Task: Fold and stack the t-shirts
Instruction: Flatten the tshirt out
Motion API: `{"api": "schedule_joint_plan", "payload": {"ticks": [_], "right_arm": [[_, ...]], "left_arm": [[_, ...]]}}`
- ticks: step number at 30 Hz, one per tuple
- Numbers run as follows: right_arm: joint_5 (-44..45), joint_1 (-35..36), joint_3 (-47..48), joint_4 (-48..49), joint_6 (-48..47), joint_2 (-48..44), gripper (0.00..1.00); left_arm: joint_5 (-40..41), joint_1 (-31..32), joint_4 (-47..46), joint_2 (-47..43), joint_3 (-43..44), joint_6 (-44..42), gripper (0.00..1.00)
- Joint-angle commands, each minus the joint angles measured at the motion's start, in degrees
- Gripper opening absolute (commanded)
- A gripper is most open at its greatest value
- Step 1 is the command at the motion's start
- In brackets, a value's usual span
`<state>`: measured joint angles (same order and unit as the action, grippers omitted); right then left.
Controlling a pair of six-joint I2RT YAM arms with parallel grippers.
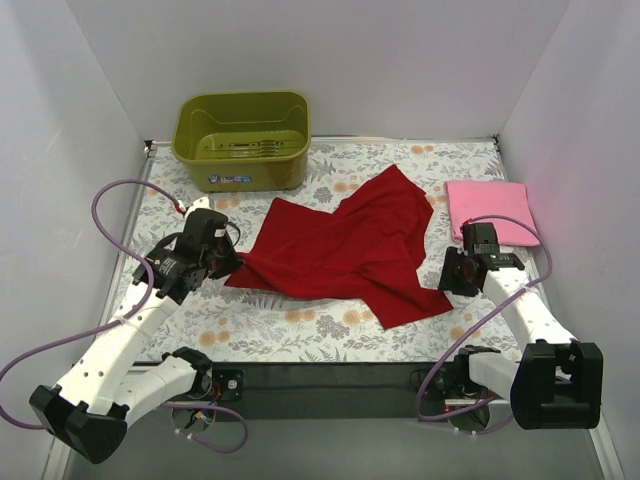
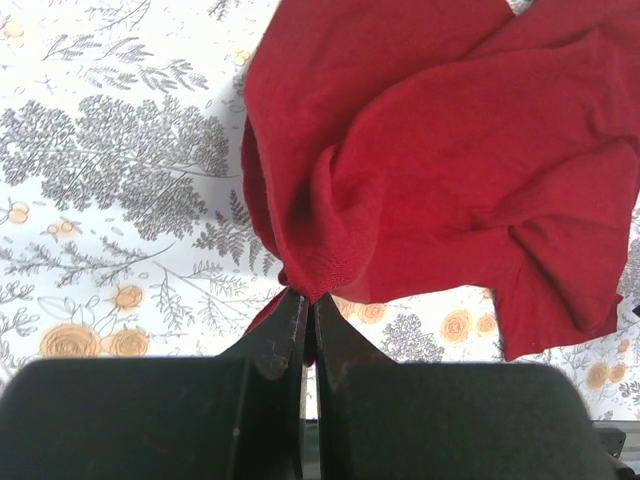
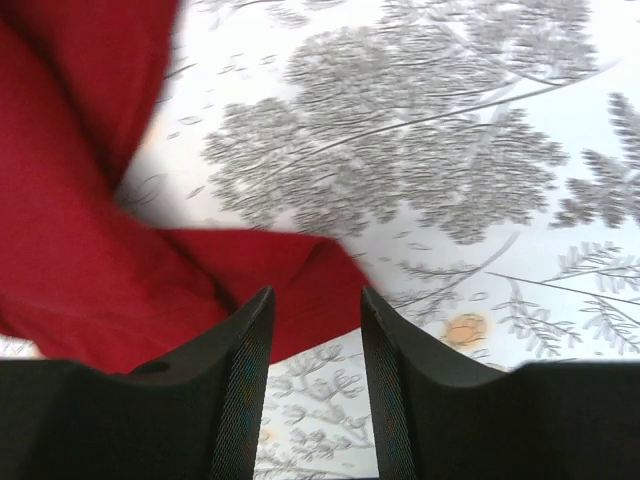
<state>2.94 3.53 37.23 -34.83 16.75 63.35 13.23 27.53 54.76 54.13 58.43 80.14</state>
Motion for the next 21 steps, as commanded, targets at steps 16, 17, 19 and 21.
{"api": "schedule_joint_plan", "payload": {"ticks": [16,17,19,21], "right_arm": [[1.5,-4.6,-4.1,2.5,0.3,5.2,0.41],[1.1,-4.6,-4.1,2.5,0.2,5.3,0.41],[-0.3,-4.6,-4.0,2.7,-0.1,4.7,0.40],[-1.5,-4.5,-3.7,2.6,-0.1,3.9,0.40]], "left_arm": [[-2.6,-0.3,-4.9,-1.1,-3.2,-2.2,0.00],[-2.7,-0.3,-5.0,-1.2,-3.2,-2.3,0.00],[-2.5,-0.2,-5.0,-1.2,-3.3,-2.3,0.00],[-2.5,-0.2,-5.0,-1.4,-3.2,-2.4,0.00]]}}
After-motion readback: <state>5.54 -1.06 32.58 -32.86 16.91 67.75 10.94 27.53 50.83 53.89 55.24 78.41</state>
